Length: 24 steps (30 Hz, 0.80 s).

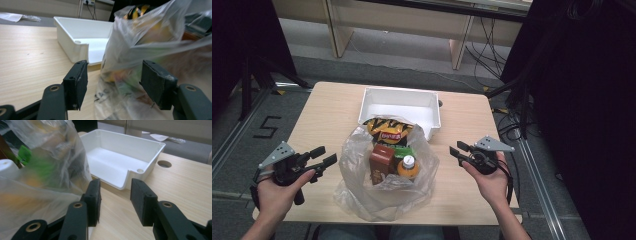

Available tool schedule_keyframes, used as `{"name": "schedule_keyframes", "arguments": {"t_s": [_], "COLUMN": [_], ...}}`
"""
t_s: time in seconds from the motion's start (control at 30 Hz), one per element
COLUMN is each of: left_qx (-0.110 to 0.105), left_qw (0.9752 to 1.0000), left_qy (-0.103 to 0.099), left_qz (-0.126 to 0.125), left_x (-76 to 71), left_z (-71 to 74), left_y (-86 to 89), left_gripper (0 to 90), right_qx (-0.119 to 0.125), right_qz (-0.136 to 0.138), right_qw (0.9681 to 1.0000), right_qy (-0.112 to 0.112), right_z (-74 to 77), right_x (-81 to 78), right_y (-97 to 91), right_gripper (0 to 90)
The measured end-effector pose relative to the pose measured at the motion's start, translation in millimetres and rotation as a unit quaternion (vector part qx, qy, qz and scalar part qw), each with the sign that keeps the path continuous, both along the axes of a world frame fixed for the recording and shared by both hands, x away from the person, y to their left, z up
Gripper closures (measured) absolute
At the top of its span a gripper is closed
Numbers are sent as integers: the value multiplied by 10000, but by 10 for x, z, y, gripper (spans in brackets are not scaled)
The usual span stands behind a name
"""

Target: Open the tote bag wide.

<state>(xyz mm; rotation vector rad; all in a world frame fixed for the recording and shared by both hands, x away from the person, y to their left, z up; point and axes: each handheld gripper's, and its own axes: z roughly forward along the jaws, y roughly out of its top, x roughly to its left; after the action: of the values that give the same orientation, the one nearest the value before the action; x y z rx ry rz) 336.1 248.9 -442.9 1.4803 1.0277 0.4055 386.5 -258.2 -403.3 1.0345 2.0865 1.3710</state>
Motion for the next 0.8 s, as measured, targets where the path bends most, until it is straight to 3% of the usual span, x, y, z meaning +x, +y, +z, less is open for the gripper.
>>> {"name": "schedule_keyframes", "arguments": {"t_s": [0.03,0.13,0.17,0.2,0.23,0.43,0.47,0.53,0.6,0.67,0.73,0.77,0.8], "left_qx": [-31,-112,-135,-135,-146,-177,-207,-348,-390,-517,-583,-583,-584], "left_qw": [10000,9997,9996,9996,9995,9997,9997,9992,9987,9976,9968,9968,9965], "left_qy": [-42,-217,-250,-250,-269,-129,-151,-196,-300,-450,-504,-504,-510], "left_qz": [1,-23,-34,-34,-53,-48,-40,-38,-97,-119,-199,-199,-317], "left_x": [-11,-34,-36,-36,-33,-66,-80,-119,-154,-196,-231,-231,-253], "left_z": [34,146,166,166,186,196,226,318,417,545,682,682,798], "left_y": [-8,-50,-62,-62,-96,-166,-166,-172,-181,-197,-226,-226,-278], "left_gripper": [381,388,392,395,400,417,423,427,426,426,421,421,421], "right_qx": [4,79,251,251,436,585,772,932,896,1000,992,992,1017], "right_qz": [-9,106,171,171,303,579,643,807,934,1109,1258,1258,1349], "right_qw": [9999,9999,9994,9994,9986,9960,9946,9919,9904,9875,9860,9860,9842], "right_qy": [-144,-58,-157,-157,-21,-340,-275,-310,-489,-503,-468,-468,-528], "right_z": [10,60,71,71,156,407,442,519,581,645,711,711,738], "right_x": [3,-44,-37,-37,-78,-210,-238,-271,-283,-310,-328,-328,-319], "right_y": [5,30,38,38,60,164,193,244,299,382,460,460,501], "right_gripper": [603,586,580,580,573,553,550,540,531,521,509,509,502]}}
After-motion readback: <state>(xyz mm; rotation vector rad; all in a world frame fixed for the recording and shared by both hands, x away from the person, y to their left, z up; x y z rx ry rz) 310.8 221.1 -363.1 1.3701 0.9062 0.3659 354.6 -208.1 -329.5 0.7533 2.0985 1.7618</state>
